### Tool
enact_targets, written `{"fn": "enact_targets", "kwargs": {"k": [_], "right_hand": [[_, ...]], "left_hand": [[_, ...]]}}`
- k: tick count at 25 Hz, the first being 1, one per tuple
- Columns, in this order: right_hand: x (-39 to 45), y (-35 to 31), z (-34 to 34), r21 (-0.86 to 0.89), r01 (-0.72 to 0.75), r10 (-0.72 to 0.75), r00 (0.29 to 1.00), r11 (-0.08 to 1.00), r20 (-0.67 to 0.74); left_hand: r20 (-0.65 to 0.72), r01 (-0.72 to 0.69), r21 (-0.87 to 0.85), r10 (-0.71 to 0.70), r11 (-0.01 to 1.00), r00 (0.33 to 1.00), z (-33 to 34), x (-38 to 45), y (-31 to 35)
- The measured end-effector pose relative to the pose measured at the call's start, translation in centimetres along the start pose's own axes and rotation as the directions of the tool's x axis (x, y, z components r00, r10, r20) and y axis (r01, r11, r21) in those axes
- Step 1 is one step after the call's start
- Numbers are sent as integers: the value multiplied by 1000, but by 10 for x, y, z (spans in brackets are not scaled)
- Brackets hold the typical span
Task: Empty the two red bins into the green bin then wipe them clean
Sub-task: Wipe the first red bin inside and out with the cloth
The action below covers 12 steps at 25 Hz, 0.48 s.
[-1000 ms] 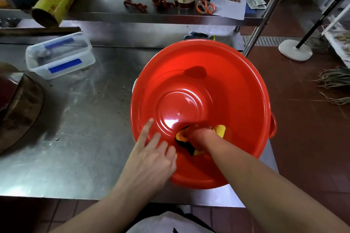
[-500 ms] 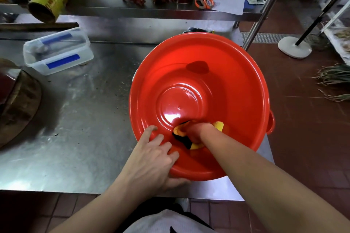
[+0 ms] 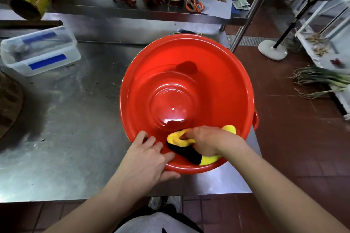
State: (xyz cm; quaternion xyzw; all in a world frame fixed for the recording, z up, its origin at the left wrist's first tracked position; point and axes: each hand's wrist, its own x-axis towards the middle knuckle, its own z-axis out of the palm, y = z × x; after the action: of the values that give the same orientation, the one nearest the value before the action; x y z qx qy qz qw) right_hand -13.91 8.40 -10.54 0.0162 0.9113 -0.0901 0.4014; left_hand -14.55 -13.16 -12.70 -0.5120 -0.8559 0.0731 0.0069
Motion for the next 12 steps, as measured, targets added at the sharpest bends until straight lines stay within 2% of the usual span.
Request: {"fn": "enact_targets", "kwargs": {"k": [6,8,11,12], "right_hand": [[-46,-7,8,-67,-85,83,996,994,-40],[-41,-2,14,-54,-126,125,992,991,-25],[-22,4,24,-21,-163,164,986,986,16],[-16,4,26,-29,-172,173,985,985,22]], "left_hand": [[-30,-41,18,41,999,999,1,-6,-2],[-74,-96,29,98,995,992,2,-3,1],[-40,-190,54,192,980,981,-2,-1,2],[-74,-221,60,225,973,971,1,0,2]]}}
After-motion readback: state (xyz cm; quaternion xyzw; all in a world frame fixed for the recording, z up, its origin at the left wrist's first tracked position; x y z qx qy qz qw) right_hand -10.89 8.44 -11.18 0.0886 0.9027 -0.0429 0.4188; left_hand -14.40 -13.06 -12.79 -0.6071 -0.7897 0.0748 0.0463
